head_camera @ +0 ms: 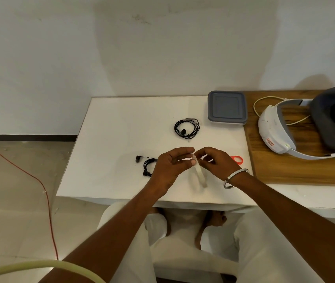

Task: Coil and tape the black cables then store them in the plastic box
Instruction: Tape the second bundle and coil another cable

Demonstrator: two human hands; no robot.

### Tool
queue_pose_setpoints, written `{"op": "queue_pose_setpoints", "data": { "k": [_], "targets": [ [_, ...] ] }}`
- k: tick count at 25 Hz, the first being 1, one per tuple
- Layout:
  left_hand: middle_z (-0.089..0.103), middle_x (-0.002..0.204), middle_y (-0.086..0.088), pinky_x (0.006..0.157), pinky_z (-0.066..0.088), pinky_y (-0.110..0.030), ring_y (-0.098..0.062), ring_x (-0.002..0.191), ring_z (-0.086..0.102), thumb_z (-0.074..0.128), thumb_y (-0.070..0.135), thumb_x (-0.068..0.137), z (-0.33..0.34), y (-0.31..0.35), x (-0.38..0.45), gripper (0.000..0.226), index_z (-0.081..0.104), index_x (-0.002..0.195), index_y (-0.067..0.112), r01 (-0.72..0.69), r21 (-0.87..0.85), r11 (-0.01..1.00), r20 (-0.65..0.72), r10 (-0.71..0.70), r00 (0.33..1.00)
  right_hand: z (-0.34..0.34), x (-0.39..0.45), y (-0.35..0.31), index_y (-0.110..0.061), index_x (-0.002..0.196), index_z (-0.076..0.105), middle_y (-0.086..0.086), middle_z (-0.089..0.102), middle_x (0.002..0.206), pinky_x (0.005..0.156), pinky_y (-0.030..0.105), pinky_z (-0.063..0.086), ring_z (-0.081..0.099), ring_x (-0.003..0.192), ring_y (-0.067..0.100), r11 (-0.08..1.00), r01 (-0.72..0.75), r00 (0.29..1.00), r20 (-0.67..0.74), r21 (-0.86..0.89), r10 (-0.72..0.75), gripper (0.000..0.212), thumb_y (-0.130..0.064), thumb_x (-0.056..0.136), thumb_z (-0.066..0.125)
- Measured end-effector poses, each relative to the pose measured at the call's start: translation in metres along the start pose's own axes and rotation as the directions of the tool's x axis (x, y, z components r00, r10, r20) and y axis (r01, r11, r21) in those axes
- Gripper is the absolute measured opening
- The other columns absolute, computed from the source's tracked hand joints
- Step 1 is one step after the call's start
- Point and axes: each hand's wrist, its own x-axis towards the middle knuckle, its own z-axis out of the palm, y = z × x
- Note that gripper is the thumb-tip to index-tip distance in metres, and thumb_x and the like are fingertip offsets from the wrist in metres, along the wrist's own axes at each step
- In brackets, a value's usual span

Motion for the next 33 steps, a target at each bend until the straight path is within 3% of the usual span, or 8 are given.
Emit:
{"op": "queue_pose_setpoints", "data": {
  "k": [6,9,11,14,18,23,28,33],
  "targets": [
    [0.069,0.112,0.006,0.083,0.054,-0.019,-0.005,0.105,0.065,0.074,0.001,0.078,0.002,0.0,0.0,0.047,0.063,0.12,0.021,0.005,0.012,1.0,0.064,-0.005,0.998,0.001,0.003,-0.007,-0.015,0.099,0.057,-0.001,0.061,0.091,0.07,0.016,0.047,0.061,0.075,0.013,0.995,-0.056,0.997,-0.049,0.085,0.06,0.016,-0.004,0.088,0.058],
    [0.066,0.116,0.012,0.093,0.051,-0.021,-0.005,0.11,0.062,0.075,0.004,0.078,0.003,-0.001,-0.001,0.049,0.062,0.115,0.032,-0.004,0.041,0.999,0.06,0.002,0.998,0.0,0.003,-0.009,-0.018,0.101,0.055,0.0,0.063,0.094,0.078,0.021,0.051,0.063,0.078,0.008,0.988,-0.054,0.998,-0.017,0.143,0.057,0.02,-0.002,0.089,0.054],
    [0.065,0.116,0.015,0.094,0.05,-0.02,-0.003,0.111,0.062,0.075,0.002,0.077,0.002,-0.001,-0.001,0.049,0.062,0.114,0.032,-0.012,0.036,0.999,0.06,0.01,0.998,0.0,0.003,-0.008,-0.019,0.106,0.056,0.002,0.065,0.103,0.086,0.027,0.05,0.065,0.088,0.012,0.958,-0.089,0.996,0.009,0.272,0.09,0.02,-0.005,0.092,0.051],
    [0.067,0.115,0.008,0.083,0.053,-0.017,-0.003,0.109,0.063,0.075,-0.001,0.076,-0.003,0.001,0.001,0.049,0.063,0.118,0.022,-0.017,0.01,1.0,0.031,0.016,0.999,0.004,0.0,-0.009,-0.018,0.119,0.053,0.005,0.059,0.12,0.088,0.03,0.053,0.065,0.102,0.02,0.774,-0.195,0.981,0.136,0.602,0.141,0.026,-0.016,0.094,0.052],
    [0.066,0.12,0.001,0.077,0.053,-0.016,-0.006,0.111,0.062,0.077,0.0,0.074,-0.009,0.003,0.004,0.051,0.062,0.122,0.014,-0.012,0.02,1.0,0.0,0.012,1.0,0.006,-0.002,-0.012,-0.017,0.126,0.052,0.001,0.057,0.122,0.074,0.016,0.055,0.064,0.098,0.012,0.845,-0.227,0.972,0.167,0.483,0.166,0.039,-0.027,0.09,0.059],
    [0.066,0.121,0.007,0.081,0.052,-0.016,-0.005,0.112,0.061,0.075,0.005,0.078,-0.016,0.003,0.006,0.047,0.063,0.119,0.024,0.003,0.039,0.999,0.002,-0.003,1.0,0.003,-0.005,-0.013,-0.012,0.104,0.062,0.014,0.07,0.103,0.085,0.034,0.056,0.07,0.091,0.027,0.768,-0.315,0.936,0.317,0.557,0.155,0.017,-0.02,0.092,0.054],
    [0.069,0.118,0.005,0.096,0.047,-0.023,-0.005,0.108,0.065,0.063,0.009,0.09,-0.02,0.003,0.009,0.033,0.065,0.119,0.024,-0.01,0.068,0.998,-0.063,0.014,0.998,0.0,-0.004,-0.011,-0.01,0.1,0.061,0.002,0.071,0.094,0.08,0.021,0.055,0.07,0.085,0.013,0.887,-0.187,0.946,0.32,0.421,0.048,0.011,-0.011,0.092,0.053],
    [0.068,0.121,0.001,0.079,0.049,-0.01,-0.004,0.108,0.065,0.06,0.008,0.092,-0.025,0.011,0.012,0.036,0.06,0.126,0.019,-0.019,0.053,0.998,-0.056,0.022,0.998,0.0,-0.007,-0.009,-0.016,0.093,0.062,-0.008,0.069,0.092,0.081,0.015,0.051,0.066,0.086,0.007,0.94,-0.111,0.949,0.314,0.322,0.005,0.009,-0.01,0.09,0.057]
  ]
}}
